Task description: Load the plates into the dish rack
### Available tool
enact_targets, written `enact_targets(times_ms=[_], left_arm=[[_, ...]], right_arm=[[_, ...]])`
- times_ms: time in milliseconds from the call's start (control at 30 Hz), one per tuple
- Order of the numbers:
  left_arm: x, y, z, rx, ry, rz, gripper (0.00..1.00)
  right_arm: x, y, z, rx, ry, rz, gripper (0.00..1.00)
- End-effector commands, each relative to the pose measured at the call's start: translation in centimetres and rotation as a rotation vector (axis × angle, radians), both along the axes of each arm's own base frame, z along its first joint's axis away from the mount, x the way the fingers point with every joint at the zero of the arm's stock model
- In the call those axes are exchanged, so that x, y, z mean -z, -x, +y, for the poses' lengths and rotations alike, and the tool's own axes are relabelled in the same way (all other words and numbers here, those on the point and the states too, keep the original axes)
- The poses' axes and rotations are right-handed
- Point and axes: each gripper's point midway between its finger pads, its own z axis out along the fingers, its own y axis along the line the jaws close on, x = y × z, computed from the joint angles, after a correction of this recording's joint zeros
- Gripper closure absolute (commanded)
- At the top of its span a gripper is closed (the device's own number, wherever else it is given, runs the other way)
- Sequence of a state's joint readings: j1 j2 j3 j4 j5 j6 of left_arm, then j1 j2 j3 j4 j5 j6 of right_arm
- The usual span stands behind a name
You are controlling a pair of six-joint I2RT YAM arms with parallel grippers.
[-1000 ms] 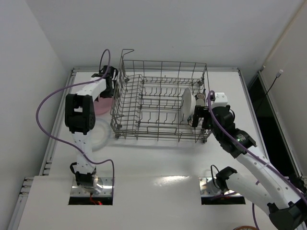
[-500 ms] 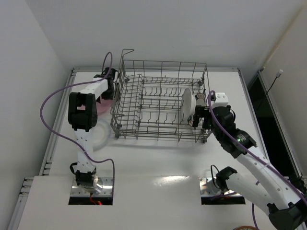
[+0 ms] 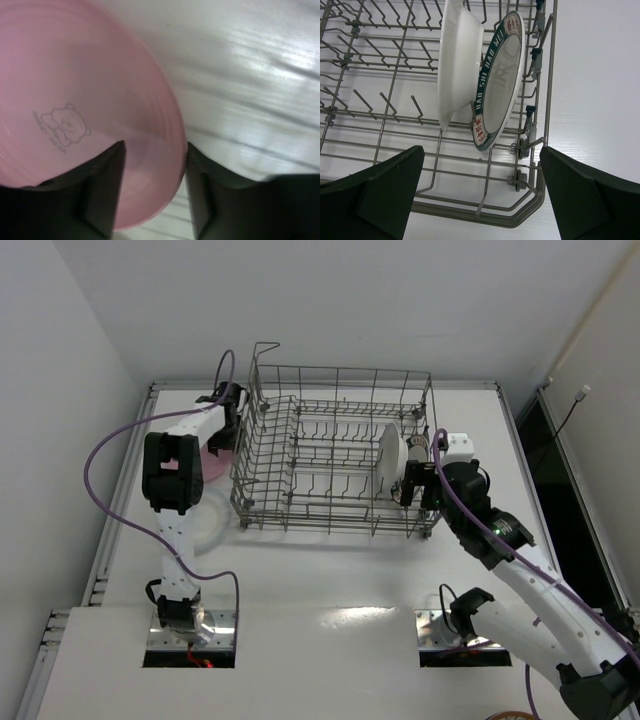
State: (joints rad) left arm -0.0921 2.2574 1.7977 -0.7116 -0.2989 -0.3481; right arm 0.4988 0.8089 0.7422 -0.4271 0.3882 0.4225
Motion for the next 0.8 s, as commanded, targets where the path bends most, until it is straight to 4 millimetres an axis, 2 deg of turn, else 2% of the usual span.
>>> enact_targets(times_ms=[0,67,100,167,233,267,367,400,433,533,567,633,667,733,767], left_arm=[[1.7,1.4,-0.5,0.034,0.020,0.073,0.59],[1.4,1.1,-0.5,0.042,0.017,0.066,0.77],[1.4,1.1,-0.6,0.045,0.026,0.067,0.90],[1.5,1.1,-0.8,0.049,0.036,0.068,1.00],[0.3,0.8,-0.9,0.041,0.042,0.032,1.00],[-1.8,0.4,-1.0,0.033,0.049,-0.015,1.00],[-6.2,-0.1,-1.1,0.018,0.065,-0.112,1.00],[-8.0,-0.2,-1.1,0.019,0.069,-0.149,1.00],[-12.8,-1.1,-1.3,0.027,0.086,-0.265,1.00],[-20.5,-1.1,-0.4,-0.021,0.066,-0.437,1.00],[-24.3,-0.1,-0.2,-0.037,0.076,-0.519,1.00],[-28.9,0.4,-0.4,-0.035,0.105,-0.642,1.00],[-32.2,1.6,-0.7,-0.029,0.139,-0.722,1.00],[-34.8,2.3,-1.9,0.012,0.206,-0.804,1.00],[-37.6,3.8,-2.1,0.027,0.236,-0.878,1.00]], right_arm=[[-1.2,-0.4,-0.1,0.020,-0.026,-0.040,0.00],[-1.0,-0.4,-0.3,0.028,-0.018,-0.034,0.00],[-1.1,-0.2,-0.5,0.028,-0.018,-0.034,0.00],[-1.1,-0.2,-0.5,0.028,-0.018,-0.034,0.00],[-1.1,-0.2,-0.5,0.028,-0.018,-0.034,0.00],[-1.1,-0.2,-0.5,0.028,-0.018,-0.034,0.00],[-1.1,-0.1,-0.4,0.032,-0.031,-0.042,0.00],[-1.1,-0.1,-0.4,0.032,-0.031,-0.042,0.00],[-1.2,-0.2,-0.2,0.023,-0.039,-0.047,0.00],[-1.4,-0.3,0.1,0.023,-0.066,-0.053,0.00],[-1.4,-0.3,0.1,0.023,-0.066,-0.053,0.00],[-1.3,-0.1,0.2,0.018,-0.078,-0.050,0.00],[-1.3,-0.1,0.2,0.018,-0.078,-0.050,0.00],[-2.0,0.1,-0.1,0.033,-0.096,-0.075,0.00],[-2.0,0.3,-0.4,0.044,-0.090,-0.075,0.00]])
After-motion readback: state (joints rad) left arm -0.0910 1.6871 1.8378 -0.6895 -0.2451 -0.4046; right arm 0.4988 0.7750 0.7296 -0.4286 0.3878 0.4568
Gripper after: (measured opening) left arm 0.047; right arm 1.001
